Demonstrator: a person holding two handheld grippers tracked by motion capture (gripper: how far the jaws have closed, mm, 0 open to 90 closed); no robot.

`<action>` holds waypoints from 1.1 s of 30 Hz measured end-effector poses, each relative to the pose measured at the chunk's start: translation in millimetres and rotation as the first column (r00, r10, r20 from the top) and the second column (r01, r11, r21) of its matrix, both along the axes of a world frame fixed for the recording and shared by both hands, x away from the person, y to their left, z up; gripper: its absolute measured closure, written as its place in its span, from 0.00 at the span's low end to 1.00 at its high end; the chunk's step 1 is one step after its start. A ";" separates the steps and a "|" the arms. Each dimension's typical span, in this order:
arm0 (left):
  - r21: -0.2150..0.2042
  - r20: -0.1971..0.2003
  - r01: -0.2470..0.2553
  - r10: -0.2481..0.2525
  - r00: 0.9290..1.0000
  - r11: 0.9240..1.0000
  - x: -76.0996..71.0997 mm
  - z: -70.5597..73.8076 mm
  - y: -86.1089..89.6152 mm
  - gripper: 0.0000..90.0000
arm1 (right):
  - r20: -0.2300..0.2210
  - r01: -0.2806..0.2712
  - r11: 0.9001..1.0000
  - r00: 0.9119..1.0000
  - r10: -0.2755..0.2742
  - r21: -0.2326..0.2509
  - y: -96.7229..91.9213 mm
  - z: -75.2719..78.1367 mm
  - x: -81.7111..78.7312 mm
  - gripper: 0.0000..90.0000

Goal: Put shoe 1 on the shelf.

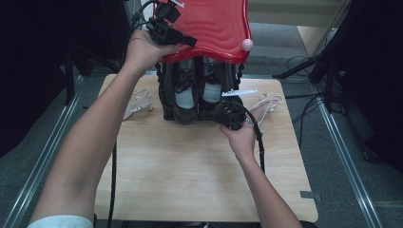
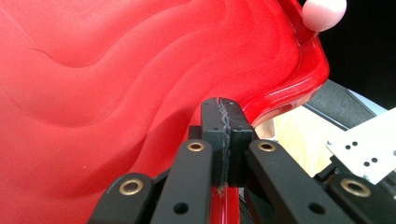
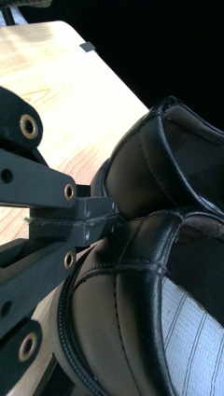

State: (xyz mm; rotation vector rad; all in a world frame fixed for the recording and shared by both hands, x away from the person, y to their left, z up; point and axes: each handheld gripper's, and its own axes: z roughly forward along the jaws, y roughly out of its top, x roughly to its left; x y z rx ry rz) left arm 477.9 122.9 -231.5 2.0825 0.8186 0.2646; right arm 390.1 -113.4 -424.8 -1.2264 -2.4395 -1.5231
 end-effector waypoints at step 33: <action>0.015 0.011 -0.009 0.008 1.000 1.000 -0.1 -0.6 -1.2 1.00 | 0.020 0.053 0.998 0.998 -0.053 -0.016 -7.6 6.6 11.5 1.00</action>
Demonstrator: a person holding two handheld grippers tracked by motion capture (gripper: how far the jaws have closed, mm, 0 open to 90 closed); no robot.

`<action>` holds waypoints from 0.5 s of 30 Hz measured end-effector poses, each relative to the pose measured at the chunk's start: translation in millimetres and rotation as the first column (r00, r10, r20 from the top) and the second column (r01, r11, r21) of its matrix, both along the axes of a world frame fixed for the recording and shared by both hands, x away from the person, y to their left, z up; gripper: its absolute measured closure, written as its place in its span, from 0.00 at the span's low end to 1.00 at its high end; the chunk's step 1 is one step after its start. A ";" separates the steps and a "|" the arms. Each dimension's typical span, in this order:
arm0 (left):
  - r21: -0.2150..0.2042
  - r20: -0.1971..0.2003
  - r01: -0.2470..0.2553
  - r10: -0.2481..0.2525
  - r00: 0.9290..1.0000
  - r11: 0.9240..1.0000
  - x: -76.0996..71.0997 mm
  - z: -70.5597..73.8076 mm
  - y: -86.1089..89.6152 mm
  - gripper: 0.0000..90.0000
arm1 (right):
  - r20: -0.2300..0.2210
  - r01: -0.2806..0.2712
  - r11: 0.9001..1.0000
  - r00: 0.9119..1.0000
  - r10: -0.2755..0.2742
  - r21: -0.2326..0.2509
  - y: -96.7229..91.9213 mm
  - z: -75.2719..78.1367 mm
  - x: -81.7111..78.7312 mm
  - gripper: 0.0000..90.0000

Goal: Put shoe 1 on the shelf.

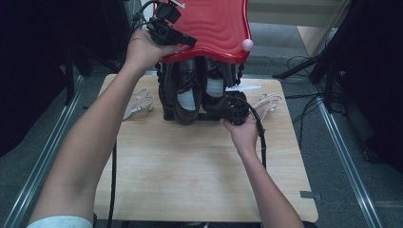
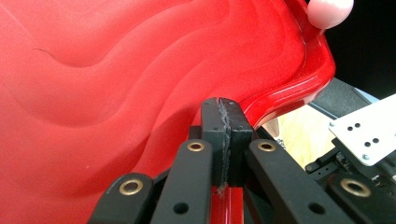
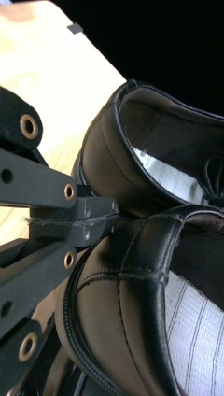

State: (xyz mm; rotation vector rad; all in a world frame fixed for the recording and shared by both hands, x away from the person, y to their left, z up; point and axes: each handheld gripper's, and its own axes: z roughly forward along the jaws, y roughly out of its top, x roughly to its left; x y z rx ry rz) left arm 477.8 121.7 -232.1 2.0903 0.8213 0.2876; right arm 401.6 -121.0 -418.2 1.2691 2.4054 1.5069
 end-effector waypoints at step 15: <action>0.004 -0.001 -0.006 0.006 1.000 1.000 0.7 -0.2 -0.7 1.00 | 0.065 0.160 0.987 0.985 -0.158 -0.030 -17.8 0.6 21.3 1.00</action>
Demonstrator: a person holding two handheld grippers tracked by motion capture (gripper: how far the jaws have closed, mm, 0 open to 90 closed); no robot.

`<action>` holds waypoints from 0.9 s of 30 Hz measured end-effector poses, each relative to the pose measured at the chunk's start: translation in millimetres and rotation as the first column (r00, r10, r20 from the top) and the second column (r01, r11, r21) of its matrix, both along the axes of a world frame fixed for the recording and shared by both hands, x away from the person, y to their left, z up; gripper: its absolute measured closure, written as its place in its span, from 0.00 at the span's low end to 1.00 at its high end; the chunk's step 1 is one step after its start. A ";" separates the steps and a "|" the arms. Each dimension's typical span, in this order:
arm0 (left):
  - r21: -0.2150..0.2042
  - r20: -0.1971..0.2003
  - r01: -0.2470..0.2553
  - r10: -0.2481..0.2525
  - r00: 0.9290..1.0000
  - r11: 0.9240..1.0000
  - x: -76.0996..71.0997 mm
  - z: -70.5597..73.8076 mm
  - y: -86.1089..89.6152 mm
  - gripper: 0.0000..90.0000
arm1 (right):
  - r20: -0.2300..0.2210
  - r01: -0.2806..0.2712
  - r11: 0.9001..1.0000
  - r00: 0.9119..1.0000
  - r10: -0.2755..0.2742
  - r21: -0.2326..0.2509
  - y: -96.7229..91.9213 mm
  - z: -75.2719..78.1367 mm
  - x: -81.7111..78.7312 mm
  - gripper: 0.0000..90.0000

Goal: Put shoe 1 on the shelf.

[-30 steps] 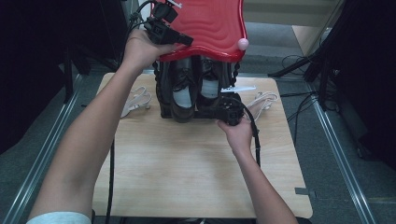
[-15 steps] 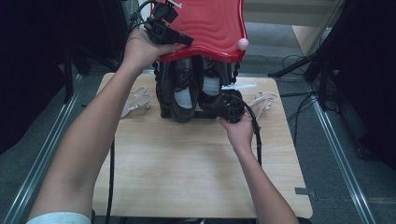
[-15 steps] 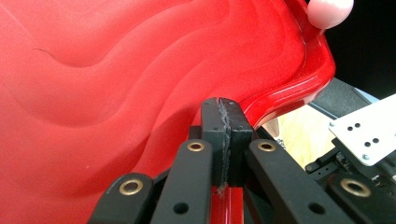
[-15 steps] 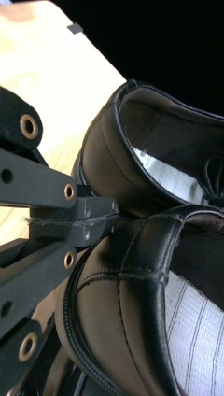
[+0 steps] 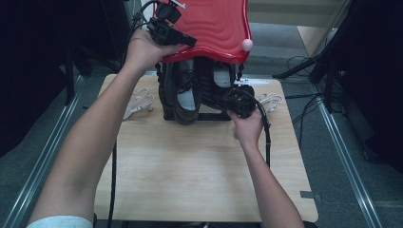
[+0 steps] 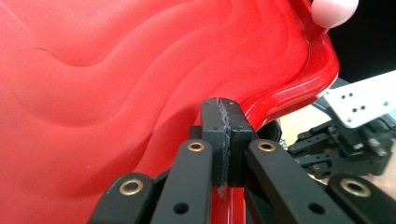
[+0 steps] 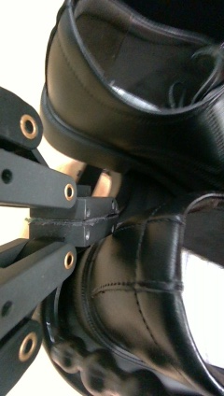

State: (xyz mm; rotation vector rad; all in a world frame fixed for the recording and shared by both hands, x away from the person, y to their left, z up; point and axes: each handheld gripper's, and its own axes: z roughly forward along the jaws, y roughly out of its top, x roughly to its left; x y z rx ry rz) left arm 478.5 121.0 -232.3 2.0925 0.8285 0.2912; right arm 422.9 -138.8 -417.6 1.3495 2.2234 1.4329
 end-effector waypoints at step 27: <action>0.002 0.000 -0.002 0.002 1.000 1.000 0.2 -0.3 -0.4 1.00 | -0.038 -0.267 0.963 0.963 0.268 0.036 51.6 -14.2 -58.7 1.00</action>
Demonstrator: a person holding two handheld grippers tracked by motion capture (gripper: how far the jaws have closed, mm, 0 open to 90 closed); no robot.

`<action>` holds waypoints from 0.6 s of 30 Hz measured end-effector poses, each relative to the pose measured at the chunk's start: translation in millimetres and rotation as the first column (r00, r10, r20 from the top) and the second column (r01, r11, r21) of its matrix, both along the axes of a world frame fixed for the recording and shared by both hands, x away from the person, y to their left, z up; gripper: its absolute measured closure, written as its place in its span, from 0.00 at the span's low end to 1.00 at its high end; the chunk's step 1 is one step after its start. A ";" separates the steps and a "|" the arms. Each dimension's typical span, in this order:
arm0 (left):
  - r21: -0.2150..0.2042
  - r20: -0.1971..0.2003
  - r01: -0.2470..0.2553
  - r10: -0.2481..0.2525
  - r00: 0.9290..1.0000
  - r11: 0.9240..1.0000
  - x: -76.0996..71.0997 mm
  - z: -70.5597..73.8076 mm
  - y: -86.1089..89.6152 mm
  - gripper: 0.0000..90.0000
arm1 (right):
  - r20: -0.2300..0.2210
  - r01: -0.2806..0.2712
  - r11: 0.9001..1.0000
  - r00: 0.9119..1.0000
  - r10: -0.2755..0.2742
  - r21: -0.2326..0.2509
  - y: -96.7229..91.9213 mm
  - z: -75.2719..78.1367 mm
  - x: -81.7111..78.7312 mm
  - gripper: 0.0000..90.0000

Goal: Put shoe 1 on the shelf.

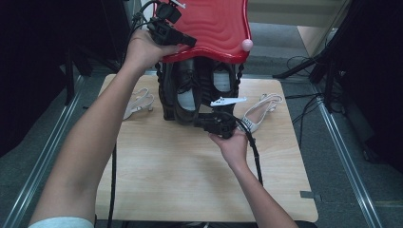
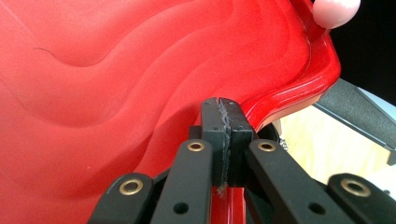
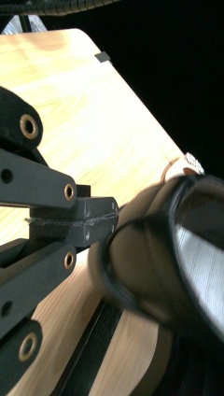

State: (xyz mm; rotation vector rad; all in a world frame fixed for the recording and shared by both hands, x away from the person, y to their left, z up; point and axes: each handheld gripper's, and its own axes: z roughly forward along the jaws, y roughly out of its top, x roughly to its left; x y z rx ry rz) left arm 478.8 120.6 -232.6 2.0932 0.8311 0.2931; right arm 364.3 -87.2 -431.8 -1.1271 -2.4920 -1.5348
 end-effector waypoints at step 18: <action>0.001 0.004 -0.005 0.005 1.000 1.000 -0.5 -0.4 0.7 1.00 | 0.036 -0.008 1.000 0.999 0.008 0.000 24.4 13.6 21.6 1.00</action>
